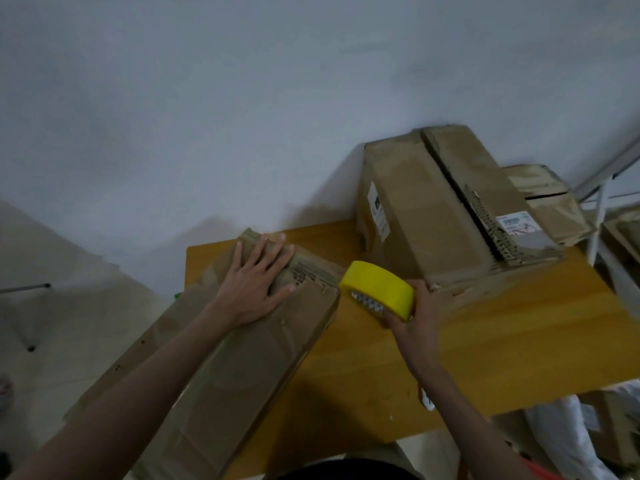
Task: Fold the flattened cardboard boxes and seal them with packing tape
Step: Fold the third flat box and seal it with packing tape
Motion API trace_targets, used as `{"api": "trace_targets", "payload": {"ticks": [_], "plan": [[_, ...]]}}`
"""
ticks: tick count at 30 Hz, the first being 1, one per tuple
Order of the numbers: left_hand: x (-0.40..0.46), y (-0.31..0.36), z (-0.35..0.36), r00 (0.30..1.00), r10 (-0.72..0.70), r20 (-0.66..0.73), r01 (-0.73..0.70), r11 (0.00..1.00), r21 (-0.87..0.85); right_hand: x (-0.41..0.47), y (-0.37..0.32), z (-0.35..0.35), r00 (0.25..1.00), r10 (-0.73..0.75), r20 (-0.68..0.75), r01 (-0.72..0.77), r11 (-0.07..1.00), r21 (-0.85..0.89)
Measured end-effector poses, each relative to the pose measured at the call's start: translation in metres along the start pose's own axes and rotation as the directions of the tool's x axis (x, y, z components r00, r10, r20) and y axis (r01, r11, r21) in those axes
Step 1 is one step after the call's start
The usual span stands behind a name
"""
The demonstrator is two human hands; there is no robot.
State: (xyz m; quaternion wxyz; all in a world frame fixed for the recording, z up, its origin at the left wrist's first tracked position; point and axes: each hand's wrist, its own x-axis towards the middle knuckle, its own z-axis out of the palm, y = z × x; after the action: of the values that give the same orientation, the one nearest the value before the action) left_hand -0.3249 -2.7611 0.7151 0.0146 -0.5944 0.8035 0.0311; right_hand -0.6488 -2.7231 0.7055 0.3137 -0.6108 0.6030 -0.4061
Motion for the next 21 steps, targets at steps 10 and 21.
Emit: {"api": "trace_targets", "payload": {"ticks": [10,21], "plan": [[0.004,0.086,0.015,0.999,-0.035,-0.003,0.035,0.993,-0.114,-0.013,-0.001,0.009,0.998,0.058,0.020,-0.060,0.992,0.115],[-0.015,0.059,0.013,0.976,0.220,0.008,-0.217,0.969,-0.115,-0.025,0.004,-0.002,0.904,0.074,0.420,-0.141,0.981,0.131]]}}
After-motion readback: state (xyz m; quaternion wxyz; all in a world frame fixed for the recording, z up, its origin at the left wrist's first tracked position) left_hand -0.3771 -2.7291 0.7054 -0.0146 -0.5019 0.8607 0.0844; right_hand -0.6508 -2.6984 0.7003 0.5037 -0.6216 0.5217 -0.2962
